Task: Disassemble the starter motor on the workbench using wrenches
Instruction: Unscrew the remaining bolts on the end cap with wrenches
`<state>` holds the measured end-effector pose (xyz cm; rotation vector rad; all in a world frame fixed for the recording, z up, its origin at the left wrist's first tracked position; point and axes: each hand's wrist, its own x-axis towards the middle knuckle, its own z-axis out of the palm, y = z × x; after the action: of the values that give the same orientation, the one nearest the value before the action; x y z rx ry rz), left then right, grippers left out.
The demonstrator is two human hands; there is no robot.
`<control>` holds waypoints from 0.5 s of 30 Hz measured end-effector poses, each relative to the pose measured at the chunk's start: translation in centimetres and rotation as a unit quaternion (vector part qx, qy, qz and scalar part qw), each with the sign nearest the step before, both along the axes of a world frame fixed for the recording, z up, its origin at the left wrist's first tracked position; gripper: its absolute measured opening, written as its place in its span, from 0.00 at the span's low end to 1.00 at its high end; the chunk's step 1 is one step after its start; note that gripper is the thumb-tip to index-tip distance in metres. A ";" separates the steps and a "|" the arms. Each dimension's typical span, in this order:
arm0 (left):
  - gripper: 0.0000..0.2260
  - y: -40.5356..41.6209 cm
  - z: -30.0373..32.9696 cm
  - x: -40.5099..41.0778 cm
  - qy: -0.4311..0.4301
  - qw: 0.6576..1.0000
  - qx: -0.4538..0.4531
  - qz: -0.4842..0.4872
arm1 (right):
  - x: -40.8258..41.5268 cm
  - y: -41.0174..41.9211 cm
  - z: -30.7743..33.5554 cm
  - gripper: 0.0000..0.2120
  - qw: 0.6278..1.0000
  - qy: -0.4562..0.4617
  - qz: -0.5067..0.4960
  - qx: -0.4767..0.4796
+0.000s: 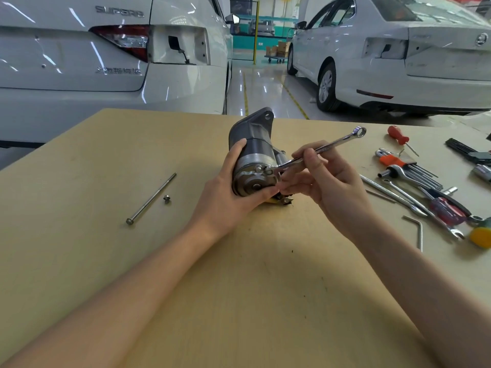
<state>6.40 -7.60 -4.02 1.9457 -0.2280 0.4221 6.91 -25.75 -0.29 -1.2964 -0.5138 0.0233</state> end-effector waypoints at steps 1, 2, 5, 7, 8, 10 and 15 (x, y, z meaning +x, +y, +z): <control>0.43 0.0 -0.1 0.1 -0.003 1.000 0.001 0.002 | 0.1 -0.1 0.1 0.10 1.000 -0.010 -0.001 -0.013; 0.43 0.0 -0.2 0.2 -0.005 1.000 0.001 0.003 | 0.1 -0.2 0.2 0.10 1.000 -0.014 -0.004 -0.023; 0.43 0.0 -0.3 0.3 -0.004 1.000 -0.003 0.004 | 0.1 -0.1 0.4 0.09 0.999 -0.024 -0.021 -0.044; 0.42 0.0 -0.2 0.1 -0.001 1.000 -0.012 0.002 | 0.0 0.3 1.0 0.08 0.995 -0.057 -0.036 -0.075; 0.42 0.0 -0.2 0.0 -0.002 1.000 -0.014 0.000 | -0.1 0.5 1.5 0.06 0.989 -0.089 -0.049 -0.107; 0.41 -0.1 -0.3 -0.2 -0.004 1.000 -0.016 -0.001 | 0.0 1.2 2.7 0.06 0.958 -0.177 -0.090 -0.207; 0.26 0.0 0.0 -0.3 0.017 0.999 0.023 0.026 | -0.8 4.8 5.0 0.09 0.784 -0.371 -0.130 -0.480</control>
<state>6.15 -7.59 -4.02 2.0061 -0.1669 0.4215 6.13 -20.99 4.74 -2.3985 -1.0667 -0.5495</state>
